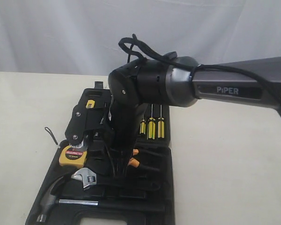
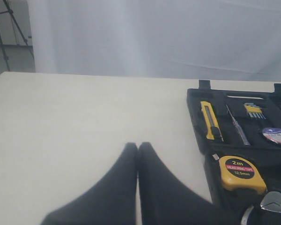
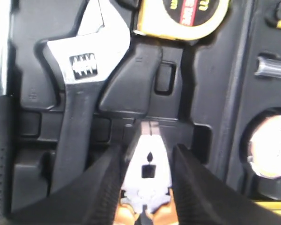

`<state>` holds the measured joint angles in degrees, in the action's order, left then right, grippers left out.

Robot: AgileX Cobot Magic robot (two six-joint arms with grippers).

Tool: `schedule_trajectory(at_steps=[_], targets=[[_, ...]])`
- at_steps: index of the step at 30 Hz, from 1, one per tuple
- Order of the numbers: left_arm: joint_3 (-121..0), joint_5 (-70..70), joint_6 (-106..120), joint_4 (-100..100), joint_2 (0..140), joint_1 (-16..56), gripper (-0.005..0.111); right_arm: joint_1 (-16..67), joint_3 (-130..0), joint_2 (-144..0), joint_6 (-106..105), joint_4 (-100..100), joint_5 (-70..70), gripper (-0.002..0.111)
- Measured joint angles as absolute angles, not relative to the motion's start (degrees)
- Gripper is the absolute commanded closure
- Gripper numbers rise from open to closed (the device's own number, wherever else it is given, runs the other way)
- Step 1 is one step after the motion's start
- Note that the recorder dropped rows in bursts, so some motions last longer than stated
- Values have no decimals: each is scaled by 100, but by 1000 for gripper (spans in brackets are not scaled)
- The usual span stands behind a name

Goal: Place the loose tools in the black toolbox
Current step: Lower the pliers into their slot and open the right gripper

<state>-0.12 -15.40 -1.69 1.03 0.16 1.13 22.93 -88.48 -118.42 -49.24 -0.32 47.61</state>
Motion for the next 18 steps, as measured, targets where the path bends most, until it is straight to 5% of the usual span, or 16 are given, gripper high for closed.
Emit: schedule_trajectory(at_steps=[11,14,18], targets=[[-12,-1540,-169,103,16,113,107,2293,-8848,-12009,-4799,-32,4475,105],[-12,-1540,-169,103,16,113,107,2293,-8848,-12017,-4799,-32,4467,83],[-12,-1540,-169,103,16,113,107,2293,-8848,-12017,-4788,0,4451,41]])
